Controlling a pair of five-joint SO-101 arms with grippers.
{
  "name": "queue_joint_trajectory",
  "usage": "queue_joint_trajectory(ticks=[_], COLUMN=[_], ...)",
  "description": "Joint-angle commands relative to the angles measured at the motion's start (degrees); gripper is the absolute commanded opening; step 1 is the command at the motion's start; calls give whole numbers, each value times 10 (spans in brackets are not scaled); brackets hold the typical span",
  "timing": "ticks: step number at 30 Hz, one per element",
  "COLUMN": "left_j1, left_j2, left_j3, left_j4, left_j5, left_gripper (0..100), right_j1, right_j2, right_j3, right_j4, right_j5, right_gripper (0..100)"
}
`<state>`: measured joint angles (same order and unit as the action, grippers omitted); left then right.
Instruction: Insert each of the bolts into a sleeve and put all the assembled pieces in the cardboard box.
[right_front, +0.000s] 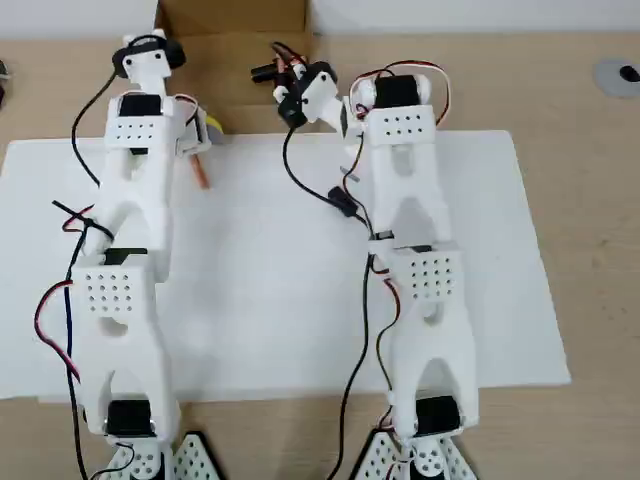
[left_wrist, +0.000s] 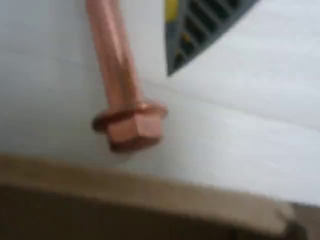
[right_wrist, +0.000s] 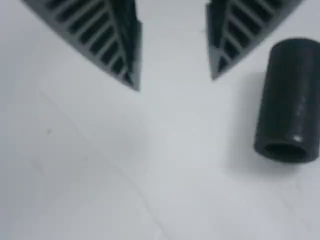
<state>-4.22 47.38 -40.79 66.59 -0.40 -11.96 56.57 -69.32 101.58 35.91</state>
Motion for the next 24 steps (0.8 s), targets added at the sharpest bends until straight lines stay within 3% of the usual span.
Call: queue_joint_trajectory(ticks=[1,15,24], left_j1=[-4,-10,-10], left_j2=[18,138,144], left_j3=[-53,-233,-274], left_j4=[-15,69,126], left_j5=[5,8,40], left_gripper=[293,283,88], right_j1=[6,6,6], right_j2=[-44,-44,-44], right_j3=[-7,-7,-7], right_j4=[9,9,9], right_j5=[-5,-6,-6], right_gripper=[105,105,105])
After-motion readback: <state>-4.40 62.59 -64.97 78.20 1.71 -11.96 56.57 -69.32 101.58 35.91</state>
